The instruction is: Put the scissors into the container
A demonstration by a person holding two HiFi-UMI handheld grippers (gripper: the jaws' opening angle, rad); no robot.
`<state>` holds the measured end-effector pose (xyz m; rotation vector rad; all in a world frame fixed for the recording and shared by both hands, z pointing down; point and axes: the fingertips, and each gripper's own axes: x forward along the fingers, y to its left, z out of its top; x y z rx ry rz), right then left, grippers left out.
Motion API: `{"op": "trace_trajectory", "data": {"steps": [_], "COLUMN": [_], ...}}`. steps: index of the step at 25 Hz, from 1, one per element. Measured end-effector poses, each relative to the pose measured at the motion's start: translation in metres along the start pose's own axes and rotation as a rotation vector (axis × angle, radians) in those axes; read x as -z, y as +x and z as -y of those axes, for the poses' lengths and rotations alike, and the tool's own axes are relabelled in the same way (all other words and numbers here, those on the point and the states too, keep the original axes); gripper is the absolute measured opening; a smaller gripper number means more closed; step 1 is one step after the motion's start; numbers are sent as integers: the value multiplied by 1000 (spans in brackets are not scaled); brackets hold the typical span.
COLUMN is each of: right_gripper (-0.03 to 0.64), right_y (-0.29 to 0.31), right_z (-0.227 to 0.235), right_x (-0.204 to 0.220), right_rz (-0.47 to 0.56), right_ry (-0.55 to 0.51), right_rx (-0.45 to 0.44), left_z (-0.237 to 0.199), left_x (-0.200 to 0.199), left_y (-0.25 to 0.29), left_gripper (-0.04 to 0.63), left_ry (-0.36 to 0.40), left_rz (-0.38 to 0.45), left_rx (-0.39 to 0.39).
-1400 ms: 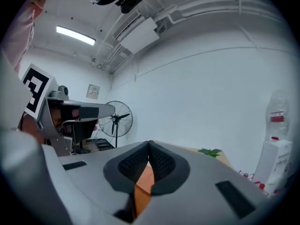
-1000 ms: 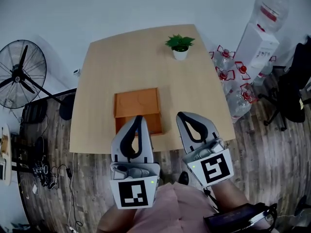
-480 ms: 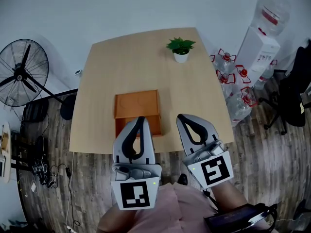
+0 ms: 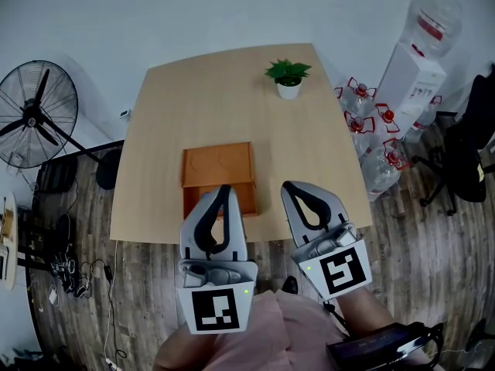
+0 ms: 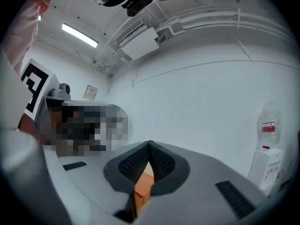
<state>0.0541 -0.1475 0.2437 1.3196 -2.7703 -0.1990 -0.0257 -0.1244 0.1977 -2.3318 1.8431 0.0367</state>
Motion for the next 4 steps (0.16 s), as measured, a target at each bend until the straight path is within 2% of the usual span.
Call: {"op": "trace_trajectory", "data": {"steps": [4], "right_gripper": [2], "right_y": [-1], "right_z": [-1], "right_x": [-1], "right_rz": [-1], "right_ry": [2], "right_rx": [1], "left_z": [-1], "left_x": [-2], "left_y": [-2], "left_gripper": [9], "left_ry": [11], "left_rz": [2], "left_rx": [0]}}
